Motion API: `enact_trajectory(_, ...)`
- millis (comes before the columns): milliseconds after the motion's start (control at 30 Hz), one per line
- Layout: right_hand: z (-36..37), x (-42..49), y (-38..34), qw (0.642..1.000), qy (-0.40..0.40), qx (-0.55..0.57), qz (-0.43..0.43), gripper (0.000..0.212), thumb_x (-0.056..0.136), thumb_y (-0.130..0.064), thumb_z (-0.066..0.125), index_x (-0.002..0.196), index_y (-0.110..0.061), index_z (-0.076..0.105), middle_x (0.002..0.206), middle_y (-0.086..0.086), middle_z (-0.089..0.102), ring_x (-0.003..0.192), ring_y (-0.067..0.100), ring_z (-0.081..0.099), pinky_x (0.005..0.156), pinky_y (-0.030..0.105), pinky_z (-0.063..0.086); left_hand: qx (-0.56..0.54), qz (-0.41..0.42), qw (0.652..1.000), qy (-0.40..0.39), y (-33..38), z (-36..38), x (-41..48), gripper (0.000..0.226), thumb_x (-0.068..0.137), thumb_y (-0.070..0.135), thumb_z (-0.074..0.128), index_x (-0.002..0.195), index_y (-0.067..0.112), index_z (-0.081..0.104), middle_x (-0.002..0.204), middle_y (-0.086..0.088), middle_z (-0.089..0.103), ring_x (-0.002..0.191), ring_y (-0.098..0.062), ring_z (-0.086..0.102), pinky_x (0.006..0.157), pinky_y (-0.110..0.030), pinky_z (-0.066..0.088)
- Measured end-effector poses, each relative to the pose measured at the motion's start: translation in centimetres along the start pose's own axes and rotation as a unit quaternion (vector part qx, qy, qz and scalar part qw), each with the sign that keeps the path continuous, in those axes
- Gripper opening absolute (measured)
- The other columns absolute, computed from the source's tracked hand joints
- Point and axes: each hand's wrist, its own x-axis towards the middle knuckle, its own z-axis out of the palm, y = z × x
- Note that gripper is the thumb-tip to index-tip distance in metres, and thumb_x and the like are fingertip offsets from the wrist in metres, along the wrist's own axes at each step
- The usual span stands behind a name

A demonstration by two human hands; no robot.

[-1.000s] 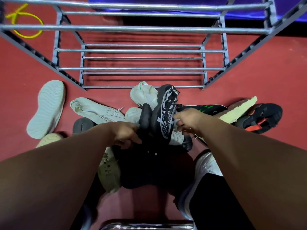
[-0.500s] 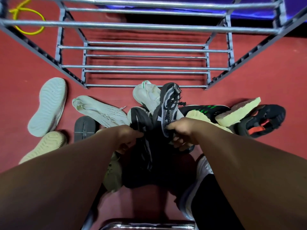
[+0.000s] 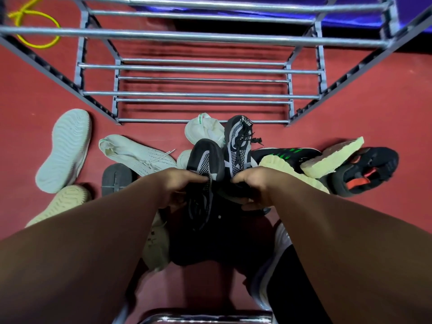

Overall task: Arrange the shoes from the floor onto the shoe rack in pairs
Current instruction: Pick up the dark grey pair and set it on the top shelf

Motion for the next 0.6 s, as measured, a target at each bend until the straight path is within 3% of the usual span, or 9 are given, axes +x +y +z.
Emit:
enact_trajectory(67, 0.1, 0.1, -0.1, 1.000, 0.000, 0.018, -0.001, 0.007, 0.093, -0.023, 0.062, 0.098, -0.019, 0.063, 0.086, 0.006, 0.066, 0.046, 0.017, 0.051, 0.064, 0.031, 0.054, 0.012, -0.001, 1.000, 0.013, 0.0, -0.3, -0.2, 0.047, 0.072, 0.046, 0.084, 0.107, 0.017, 0.073, 0.104, -0.002, 0.073, 0.098, -0.021, 0.063, 0.085, -0.034, 0.048)
enact_trajectory(133, 0.2, 0.3, -0.4, 0.999, 0.026, 0.039, -0.017, 0.012, 0.087, -0.025, 0.072, 0.088, -0.019, 0.061, 0.089, 0.012, 0.067, 0.057, 0.023, 0.061, 0.072, 0.036, 0.056, 0.007, 0.003, 1.000, 0.023, 0.3, -0.4, -0.7, 0.054, 0.068, 0.052, 0.086, 0.108, 0.018, 0.074, 0.107, -0.005, 0.074, 0.103, -0.026, 0.066, 0.097, -0.041, 0.050)
enact_trajectory(200, -0.1, 0.6, -0.8, 0.996, 0.058, 0.053, -0.041, 0.023, 0.067, -0.025, 0.082, 0.081, -0.019, 0.065, 0.105, 0.018, 0.074, 0.084, 0.035, 0.074, 0.084, 0.059, 0.056, -0.027, 0.017, 0.999, 0.044, 0.9, -0.8, -0.5, 0.055, 0.069, 0.053, 0.086, 0.108, 0.016, 0.074, 0.103, -0.007, 0.076, 0.098, -0.029, 0.070, 0.093, -0.044, 0.055)
enact_trajectory(267, -0.2, 0.7, -1.1, 0.994, 0.064, 0.074, -0.046, 0.032, 0.059, -0.020, 0.081, 0.088, -0.012, 0.069, 0.114, 0.023, 0.072, 0.097, 0.044, 0.073, 0.080, 0.067, 0.055, -0.057, 0.034, 0.995, 0.074, 1.4, -1.3, -0.2, 0.053, 0.074, 0.053, 0.082, 0.107, 0.013, 0.074, 0.098, -0.007, 0.077, 0.089, -0.027, 0.071, 0.078, -0.037, 0.058)
enact_trajectory(333, -0.3, 0.8, -1.1, 0.992, 0.055, 0.099, -0.051, 0.033, 0.067, -0.015, 0.081, 0.096, -0.004, 0.071, 0.117, 0.026, 0.070, 0.102, 0.047, 0.071, 0.077, 0.063, 0.059, -0.067, 0.044, 0.993, 0.081, 1.7, -1.7, -0.2, 0.046, 0.080, 0.048, 0.078, 0.106, 0.011, 0.075, 0.097, -0.008, 0.077, 0.082, -0.026, 0.071, 0.073, -0.036, 0.058)
enact_trajectory(433, -0.3, 0.8, -1.0, 0.989, 0.056, 0.124, -0.054, 0.038, 0.069, -0.012, 0.080, 0.104, 0.002, 0.070, 0.122, 0.026, 0.067, 0.105, 0.048, 0.069, 0.079, 0.065, 0.058, -0.048, -0.002, 0.997, 0.057, 1.3, -1.8, -0.2, 0.042, 0.083, 0.037, 0.077, 0.110, 0.004, 0.075, 0.101, -0.014, 0.077, 0.082, -0.029, 0.071, 0.092, -0.047, 0.057)
enact_trajectory(567, -0.3, 0.7, -1.3, 0.988, 0.050, 0.140, -0.051, 0.018, 0.088, -0.005, 0.074, 0.104, 0.000, 0.068, 0.119, 0.024, 0.068, 0.102, 0.045, 0.070, 0.081, 0.059, 0.060, -0.004, -0.072, 0.997, 0.019, -0.2, -0.9, -0.2, 0.072, 0.054, 0.047, 0.094, 0.113, 0.011, 0.073, 0.111, -0.012, 0.073, 0.102, -0.034, 0.069, 0.095, -0.055, 0.053)
enact_trajectory(600, -0.3, 0.6, -1.3, 0.987, 0.046, 0.146, -0.051, 0.017, 0.090, -0.005, 0.073, 0.104, 0.001, 0.067, 0.118, 0.024, 0.068, 0.100, 0.044, 0.070, 0.077, 0.056, 0.062, 0.004, -0.071, 0.997, 0.022, -0.4, -0.6, -0.4, 0.067, 0.058, 0.041, 0.093, 0.114, 0.012, 0.072, 0.109, -0.011, 0.073, 0.098, -0.033, 0.069, 0.090, -0.052, 0.055)
